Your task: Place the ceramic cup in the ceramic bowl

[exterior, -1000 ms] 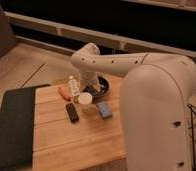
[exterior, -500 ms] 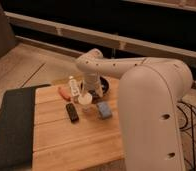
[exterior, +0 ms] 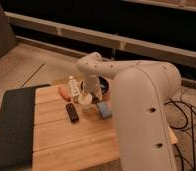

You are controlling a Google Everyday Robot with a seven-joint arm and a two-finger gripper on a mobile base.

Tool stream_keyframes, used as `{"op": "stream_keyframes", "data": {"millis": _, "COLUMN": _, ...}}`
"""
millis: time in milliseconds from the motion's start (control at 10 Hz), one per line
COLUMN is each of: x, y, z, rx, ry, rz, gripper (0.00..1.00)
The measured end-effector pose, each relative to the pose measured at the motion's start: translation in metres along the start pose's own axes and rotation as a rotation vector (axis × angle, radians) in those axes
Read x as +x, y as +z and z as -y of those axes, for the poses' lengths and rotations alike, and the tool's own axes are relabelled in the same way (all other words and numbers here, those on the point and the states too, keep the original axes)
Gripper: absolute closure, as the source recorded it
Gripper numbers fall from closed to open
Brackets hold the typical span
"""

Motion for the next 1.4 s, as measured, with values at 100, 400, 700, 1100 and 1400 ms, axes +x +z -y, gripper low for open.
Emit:
{"op": "stream_keyframes", "data": {"millis": 100, "x": -0.001, "y": 0.003, "z": -0.003, "rx": -0.004, "ry": -0.016, "rz": -0.005, "gripper": 0.59}}
{"op": "stream_keyframes", "data": {"millis": 400, "x": -0.006, "y": 0.005, "z": -0.01, "rx": -0.019, "ry": -0.049, "rz": -0.001, "gripper": 0.91}}
{"op": "stream_keyframes", "data": {"millis": 700, "x": -0.013, "y": -0.022, "z": -0.027, "rx": -0.048, "ry": -0.093, "rz": 0.056, "gripper": 1.0}}
{"op": "stream_keyframes", "data": {"millis": 1100, "x": -0.013, "y": -0.084, "z": -0.056, "rx": -0.07, "ry": -0.18, "rz": 0.181, "gripper": 1.0}}
{"op": "stream_keyframes", "data": {"millis": 1400, "x": -0.014, "y": -0.086, "z": -0.056, "rx": -0.071, "ry": -0.177, "rz": 0.187, "gripper": 1.0}}
